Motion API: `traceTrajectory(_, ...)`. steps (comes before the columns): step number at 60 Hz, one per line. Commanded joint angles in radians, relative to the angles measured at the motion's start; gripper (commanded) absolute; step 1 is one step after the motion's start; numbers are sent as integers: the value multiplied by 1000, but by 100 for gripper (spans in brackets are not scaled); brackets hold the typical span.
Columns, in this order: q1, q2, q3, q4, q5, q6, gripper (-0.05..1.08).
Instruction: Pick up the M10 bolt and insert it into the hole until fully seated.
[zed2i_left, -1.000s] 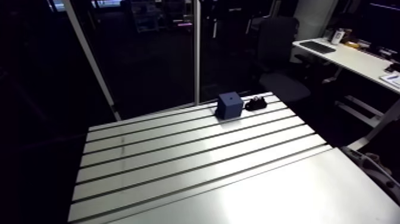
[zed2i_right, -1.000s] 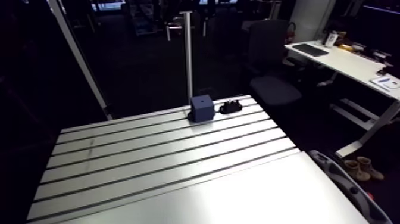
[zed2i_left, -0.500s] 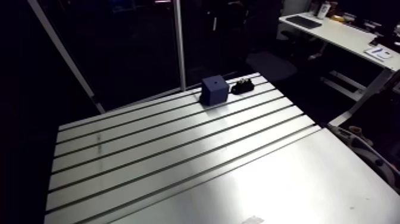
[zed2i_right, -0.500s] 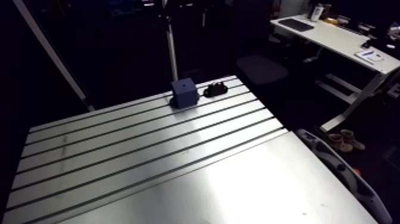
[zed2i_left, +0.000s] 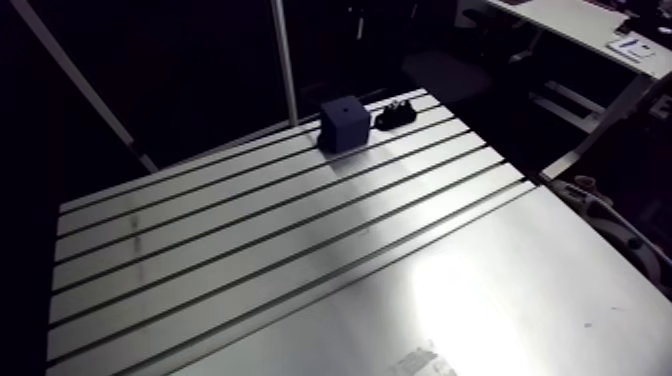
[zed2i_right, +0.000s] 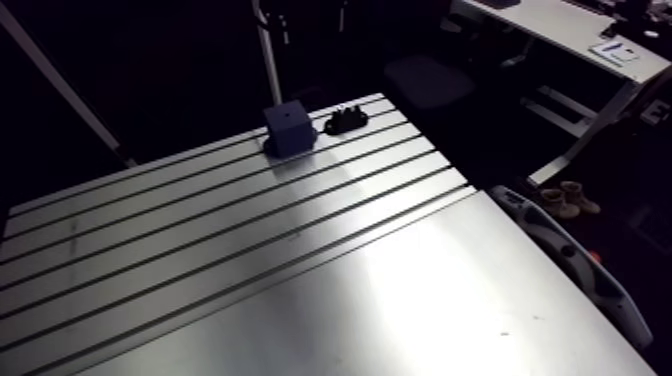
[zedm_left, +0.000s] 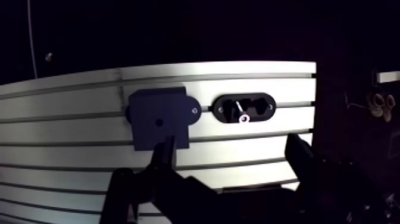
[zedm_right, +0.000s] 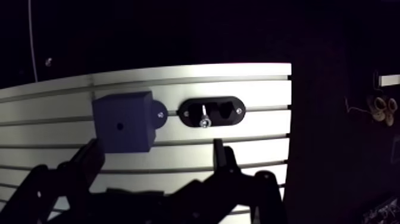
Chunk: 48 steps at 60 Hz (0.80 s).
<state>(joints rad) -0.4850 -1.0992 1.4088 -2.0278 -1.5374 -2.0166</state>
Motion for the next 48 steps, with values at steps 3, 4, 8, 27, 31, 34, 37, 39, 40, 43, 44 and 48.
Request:
traceTrajectory(3,-14,23,-8,-1,1,-1,1)
traceTrajectory(4,-14,23,-9,-1,1,-3,1)
traceTrajectory(8,-14,25,-9,1,1,-3,1)
traceTrajectory(27,-33,45,-10,-1,0,-8,12)
traceTrajectory(31,-36,58,-15,-1,-2,-8,18)
traceTrajectory(34,-43,64,-17,-1,-3,-8,21)
traceTrajectory(37,-48,66,-17,-1,-3,-8,23)
traceTrajectory(39,-51,69,-18,-2,-5,-8,25)
traceTrajectory(40,-53,76,-20,-2,-5,-9,26)
traceTrajectory(43,-55,82,-22,-2,-5,-9,26)
traceTrajectory(44,-55,87,-24,-2,-6,-9,27)
traceTrajectory(48,-57,91,-30,-2,-7,-9,30)
